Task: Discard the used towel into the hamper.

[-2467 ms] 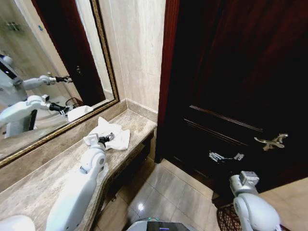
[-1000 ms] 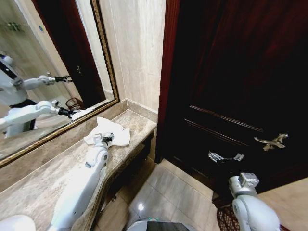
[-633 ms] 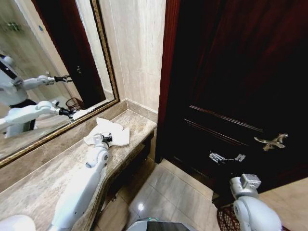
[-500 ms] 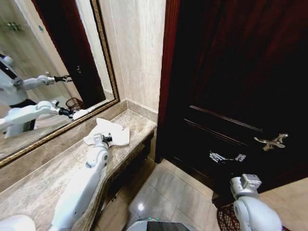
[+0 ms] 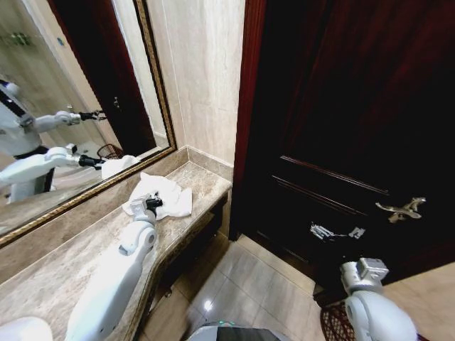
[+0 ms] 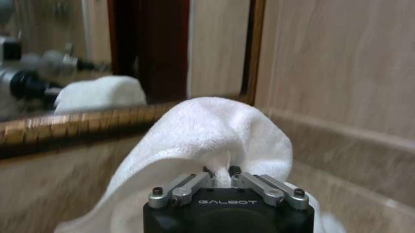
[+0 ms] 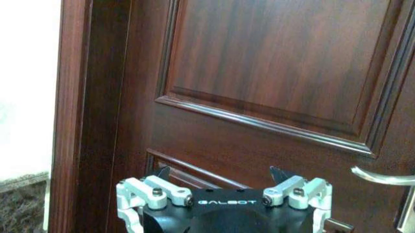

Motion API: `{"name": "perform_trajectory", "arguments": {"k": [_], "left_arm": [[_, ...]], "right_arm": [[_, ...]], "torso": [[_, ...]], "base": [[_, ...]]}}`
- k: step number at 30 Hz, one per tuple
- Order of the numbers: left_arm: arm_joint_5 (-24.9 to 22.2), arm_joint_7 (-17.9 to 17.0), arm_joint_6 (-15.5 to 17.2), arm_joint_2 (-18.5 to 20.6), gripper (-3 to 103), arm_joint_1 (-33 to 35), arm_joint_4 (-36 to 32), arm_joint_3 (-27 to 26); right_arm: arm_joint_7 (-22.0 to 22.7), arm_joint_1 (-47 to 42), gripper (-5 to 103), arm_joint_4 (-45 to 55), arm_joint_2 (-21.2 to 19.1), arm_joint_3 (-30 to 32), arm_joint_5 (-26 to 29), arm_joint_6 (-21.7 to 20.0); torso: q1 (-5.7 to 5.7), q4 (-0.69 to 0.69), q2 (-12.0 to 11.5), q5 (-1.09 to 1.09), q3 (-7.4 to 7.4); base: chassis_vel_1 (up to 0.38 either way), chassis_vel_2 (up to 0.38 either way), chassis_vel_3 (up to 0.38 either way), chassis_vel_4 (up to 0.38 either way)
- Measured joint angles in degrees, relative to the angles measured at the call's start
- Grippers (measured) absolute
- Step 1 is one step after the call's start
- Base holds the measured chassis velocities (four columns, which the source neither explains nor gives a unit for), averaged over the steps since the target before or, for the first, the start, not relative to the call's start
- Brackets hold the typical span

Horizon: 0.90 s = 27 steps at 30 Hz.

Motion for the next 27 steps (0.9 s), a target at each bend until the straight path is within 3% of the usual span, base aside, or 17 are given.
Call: {"name": "perform_trajectory", "arguments": {"k": [4, 9, 21, 27], "left_arm": [[0.9, 2.2, -3.0, 1.1, 6, 2.0, -3.2, -1.5], [0.4, 2.8, -3.3, 3.7, 6, 5.1, -9.3, -4.5], [-1.6, 2.0, -1.5, 6.5, 6, 12.5, -25.3, -10.2], [-1.6, -0.4, 0.9, 3.6, 6, 18.1, -31.6, -12.8]], "right_arm": [[0.0, -0.1, 100, 0.0, 0.1, 0.0, 0.0, 0.3], [0.2, 0.1, 100, 0.1, 0.2, 0.1, 0.6, 0.4], [0.5, 1.2, 100, 0.5, 0.9, -0.3, 1.0, 0.7], [0.4, 1.2, 100, 1.1, 1.3, -0.4, 1.5, -0.1]], "torso": [[0.0, 0.0, 0.0, 0.0, 0.0], [0.0, 0.0, 0.0, 0.0, 0.0], [0.0, 0.0, 0.0, 0.01, 0.0], [0.0, 0.01, 0.0, 0.02, -0.01]], "base": [[0.0, 0.0, 0.0, 0.0], [0.0, 0.0, 0.0, 0.0], [0.0, 0.0, 0.0, 0.0], [0.0, 0.0, 0.0, 0.0]]}}
